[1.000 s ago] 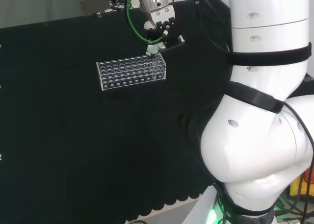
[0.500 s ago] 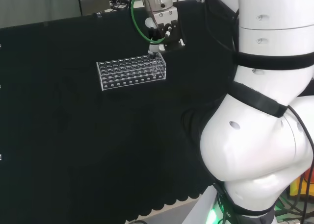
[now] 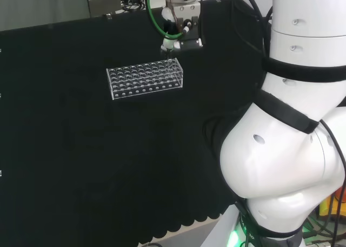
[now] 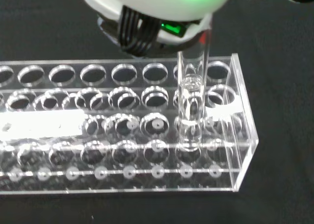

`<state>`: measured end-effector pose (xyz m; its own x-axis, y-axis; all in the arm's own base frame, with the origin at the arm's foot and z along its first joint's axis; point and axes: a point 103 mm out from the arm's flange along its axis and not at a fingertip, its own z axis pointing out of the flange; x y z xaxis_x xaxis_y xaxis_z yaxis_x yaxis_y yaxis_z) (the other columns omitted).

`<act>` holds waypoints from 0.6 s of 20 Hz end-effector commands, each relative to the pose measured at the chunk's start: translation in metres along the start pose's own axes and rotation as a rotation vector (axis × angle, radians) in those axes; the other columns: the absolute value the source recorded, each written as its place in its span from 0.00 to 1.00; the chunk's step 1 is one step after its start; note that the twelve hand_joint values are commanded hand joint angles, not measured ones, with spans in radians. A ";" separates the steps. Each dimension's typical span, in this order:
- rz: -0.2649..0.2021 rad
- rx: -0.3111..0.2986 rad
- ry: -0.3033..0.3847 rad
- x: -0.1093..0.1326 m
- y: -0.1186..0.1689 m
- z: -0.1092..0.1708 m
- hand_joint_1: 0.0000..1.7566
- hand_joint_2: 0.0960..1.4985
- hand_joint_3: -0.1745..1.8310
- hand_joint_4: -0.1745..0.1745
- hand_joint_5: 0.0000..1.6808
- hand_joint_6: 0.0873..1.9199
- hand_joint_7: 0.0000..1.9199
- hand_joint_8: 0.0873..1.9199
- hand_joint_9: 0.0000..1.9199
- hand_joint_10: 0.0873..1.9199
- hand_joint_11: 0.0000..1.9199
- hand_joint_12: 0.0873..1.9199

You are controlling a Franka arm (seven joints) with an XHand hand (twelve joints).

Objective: Pick up the test tube.

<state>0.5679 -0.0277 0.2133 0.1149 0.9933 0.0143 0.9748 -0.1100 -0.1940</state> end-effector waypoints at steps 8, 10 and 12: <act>-0.018 -0.034 0.079 -0.003 -0.008 -0.061 0.70 0.39 0.40 0.00 0.83 0.19 0.95 0.18 0.91 0.09 0.65 0.47; -0.029 -0.041 0.081 -0.003 -0.013 -0.069 0.70 0.39 0.40 0.00 0.83 0.19 0.95 0.18 0.91 0.09 0.65 0.47; -0.031 -0.050 0.092 -0.002 -0.018 -0.078 0.70 0.39 0.40 0.00 0.83 0.19 0.95 0.19 0.91 0.09 0.65 0.47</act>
<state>0.5721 -0.0312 0.2724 0.1153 0.9891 0.0919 0.9826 -0.1001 -0.1563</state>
